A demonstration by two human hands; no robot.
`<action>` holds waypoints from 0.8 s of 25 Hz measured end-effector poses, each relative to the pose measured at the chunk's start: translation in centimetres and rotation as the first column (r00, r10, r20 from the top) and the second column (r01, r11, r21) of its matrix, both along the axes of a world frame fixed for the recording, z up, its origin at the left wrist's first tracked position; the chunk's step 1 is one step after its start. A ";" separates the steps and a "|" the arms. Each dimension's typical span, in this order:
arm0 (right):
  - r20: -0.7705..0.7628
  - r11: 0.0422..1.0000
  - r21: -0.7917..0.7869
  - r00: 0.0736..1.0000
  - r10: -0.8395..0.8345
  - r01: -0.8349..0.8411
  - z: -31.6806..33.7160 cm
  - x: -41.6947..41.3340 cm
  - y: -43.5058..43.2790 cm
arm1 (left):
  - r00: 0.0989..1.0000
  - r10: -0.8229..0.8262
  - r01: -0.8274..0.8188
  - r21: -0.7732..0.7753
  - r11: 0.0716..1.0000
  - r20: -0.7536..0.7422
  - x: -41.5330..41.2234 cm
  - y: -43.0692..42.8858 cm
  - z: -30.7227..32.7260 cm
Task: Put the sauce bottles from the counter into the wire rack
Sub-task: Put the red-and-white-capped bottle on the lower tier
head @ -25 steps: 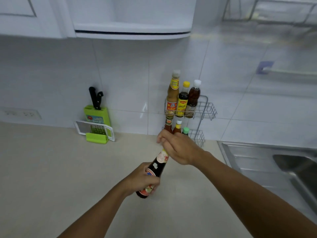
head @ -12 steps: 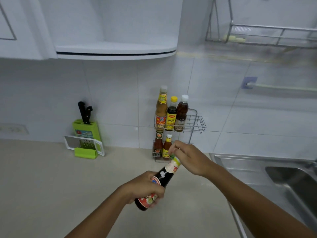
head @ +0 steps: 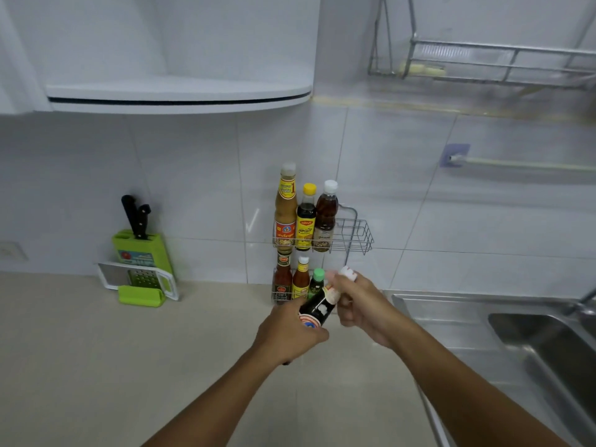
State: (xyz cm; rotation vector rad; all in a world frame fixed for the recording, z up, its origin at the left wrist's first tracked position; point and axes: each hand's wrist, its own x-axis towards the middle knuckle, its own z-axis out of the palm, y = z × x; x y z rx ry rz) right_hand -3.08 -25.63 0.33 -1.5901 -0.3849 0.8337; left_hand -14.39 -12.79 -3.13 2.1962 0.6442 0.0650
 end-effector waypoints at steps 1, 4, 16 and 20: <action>0.045 0.997 0.011 0.996 0.081 -0.081 -0.7 -0.2 -0.3 | 1.000 -0.008 0.011 -0.102 0.995 0.028 0.7 -0.1 0.0; 0.259 0.998 -0.056 0.965 0.039 -0.025 -2.1 0.7 -0.8 | 0.994 -0.080 0.096 -0.247 0.964 0.073 2.9 -0.2 -0.7; 0.482 0.861 -0.121 0.787 -0.384 0.494 -8.4 14.4 0.4 | 0.971 0.218 -0.238 -0.389 0.890 -0.095 7.6 9.2 -10.6; 0.580 0.885 -0.163 0.768 -0.271 0.436 -11.6 16.6 2.2 | 0.950 0.293 -0.310 -0.412 0.857 -0.106 9.8 11.4 -13.3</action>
